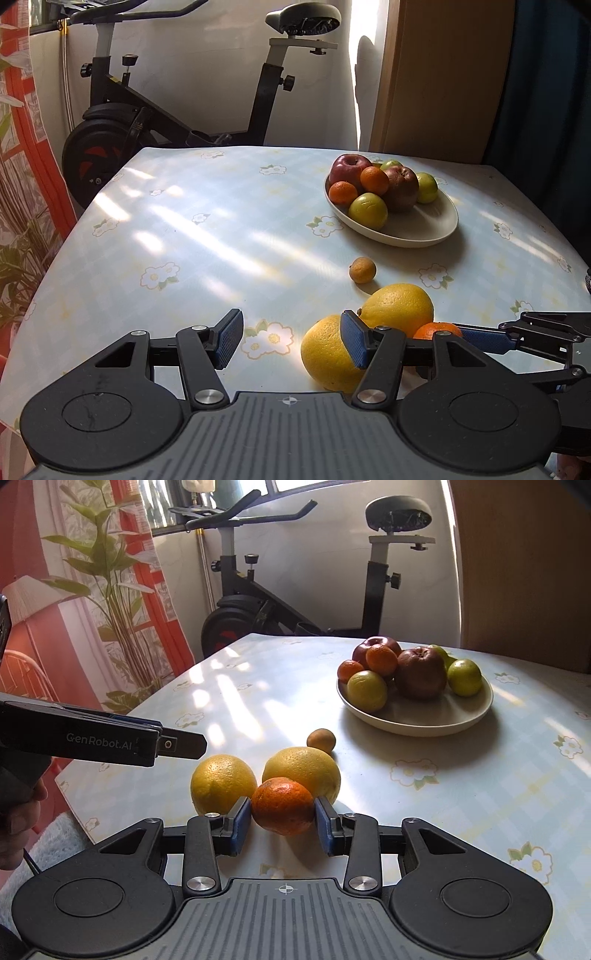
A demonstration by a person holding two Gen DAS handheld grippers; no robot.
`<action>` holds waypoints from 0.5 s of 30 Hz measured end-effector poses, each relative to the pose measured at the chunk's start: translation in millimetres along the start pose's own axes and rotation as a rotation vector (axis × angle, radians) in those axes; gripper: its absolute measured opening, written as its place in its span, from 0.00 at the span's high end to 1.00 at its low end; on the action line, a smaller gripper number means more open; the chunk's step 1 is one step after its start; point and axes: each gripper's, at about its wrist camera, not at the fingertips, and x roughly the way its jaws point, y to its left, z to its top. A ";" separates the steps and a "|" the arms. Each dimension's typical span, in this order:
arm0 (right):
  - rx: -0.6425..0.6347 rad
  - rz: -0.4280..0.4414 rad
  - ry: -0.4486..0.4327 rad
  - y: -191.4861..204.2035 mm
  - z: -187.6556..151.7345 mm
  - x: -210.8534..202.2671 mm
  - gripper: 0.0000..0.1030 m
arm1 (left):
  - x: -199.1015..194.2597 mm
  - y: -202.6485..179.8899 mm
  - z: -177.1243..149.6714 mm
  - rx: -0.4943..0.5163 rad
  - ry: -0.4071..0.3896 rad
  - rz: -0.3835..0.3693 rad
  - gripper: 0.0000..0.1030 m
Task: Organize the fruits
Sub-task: 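Grasp the tangerine beside the lemons with the right tool, then grasp the small brown fruit with the left tool while the right tool holds the tangerine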
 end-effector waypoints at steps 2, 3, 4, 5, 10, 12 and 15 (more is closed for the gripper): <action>0.016 -0.005 -0.015 -6.6 1.6 -2.0 0.66 | 0.2 -1.0 1.0 -0.002 0.000 -0.006 0.41; 0.021 -0.008 -0.022 -9.3 2.5 -2.7 0.66 | 0.6 -1.3 1.8 -0.003 0.001 -0.009 0.41; 0.024 -0.013 -0.029 -12.1 3.3 -3.2 0.66 | 1.1 -1.3 2.6 -0.006 0.003 -0.013 0.41; 0.025 -0.022 -0.039 -15.0 4.0 -3.6 0.66 | 1.7 -1.1 3.4 -0.009 0.005 -0.017 0.41; 0.024 -0.057 -0.073 -26.8 7.1 -4.5 0.66 | 5.2 -1.6 8.3 -0.013 0.013 -0.029 0.41; 0.017 -0.072 -0.083 -31.5 9.1 -3.9 0.66 | 6.4 -3.5 10.9 -0.006 0.013 -0.031 0.41; 0.012 -0.102 -0.102 -39.1 12.8 -5.0 0.66 | 11.7 -5.9 18.5 0.004 0.021 -0.051 0.41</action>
